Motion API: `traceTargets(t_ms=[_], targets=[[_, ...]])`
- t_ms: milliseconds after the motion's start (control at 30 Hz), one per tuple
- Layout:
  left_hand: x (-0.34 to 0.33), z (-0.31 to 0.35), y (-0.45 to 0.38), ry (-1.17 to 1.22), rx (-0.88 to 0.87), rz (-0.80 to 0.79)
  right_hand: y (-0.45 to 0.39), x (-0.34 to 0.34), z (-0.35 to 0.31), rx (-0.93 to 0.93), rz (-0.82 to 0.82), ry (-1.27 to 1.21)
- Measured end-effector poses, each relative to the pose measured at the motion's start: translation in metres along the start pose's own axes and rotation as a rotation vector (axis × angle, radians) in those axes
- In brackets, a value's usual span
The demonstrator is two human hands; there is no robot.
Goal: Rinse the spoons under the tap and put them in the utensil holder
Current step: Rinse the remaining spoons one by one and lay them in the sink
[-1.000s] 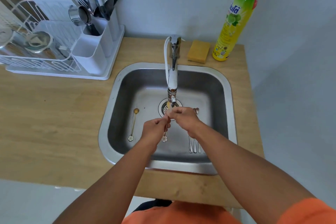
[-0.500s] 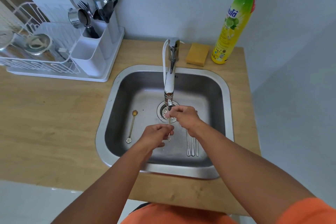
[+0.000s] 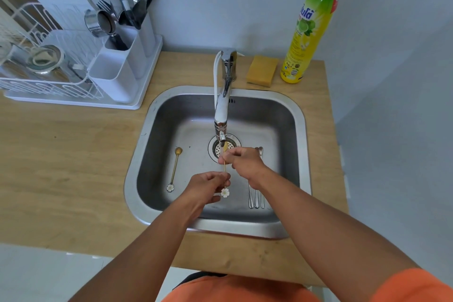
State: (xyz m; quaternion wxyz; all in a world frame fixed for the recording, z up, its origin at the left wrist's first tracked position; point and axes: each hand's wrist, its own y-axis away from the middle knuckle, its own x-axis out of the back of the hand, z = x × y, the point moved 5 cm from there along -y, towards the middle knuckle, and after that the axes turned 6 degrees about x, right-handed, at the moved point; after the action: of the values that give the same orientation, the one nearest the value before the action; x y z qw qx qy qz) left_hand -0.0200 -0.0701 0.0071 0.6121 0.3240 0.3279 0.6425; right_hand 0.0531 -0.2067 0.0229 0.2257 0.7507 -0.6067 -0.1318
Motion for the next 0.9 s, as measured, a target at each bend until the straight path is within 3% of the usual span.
traceTargets(t_ms=[600, 733, 900], targets=[[0.012, 0.009, -0.004, -0.217, -0.133, 0.21, 0.007, -0.008, 0.006, -0.004, 0.052, 0.061], [0.011, 0.007, -0.003, -0.248, -0.173, 0.264, 0.011, -0.008, 0.008, 0.003, 0.084, 0.158], [0.006, 0.009, -0.003, -0.367, -0.238, 0.328, 0.014, -0.002, 0.008, 0.024, 0.118, 0.449]])
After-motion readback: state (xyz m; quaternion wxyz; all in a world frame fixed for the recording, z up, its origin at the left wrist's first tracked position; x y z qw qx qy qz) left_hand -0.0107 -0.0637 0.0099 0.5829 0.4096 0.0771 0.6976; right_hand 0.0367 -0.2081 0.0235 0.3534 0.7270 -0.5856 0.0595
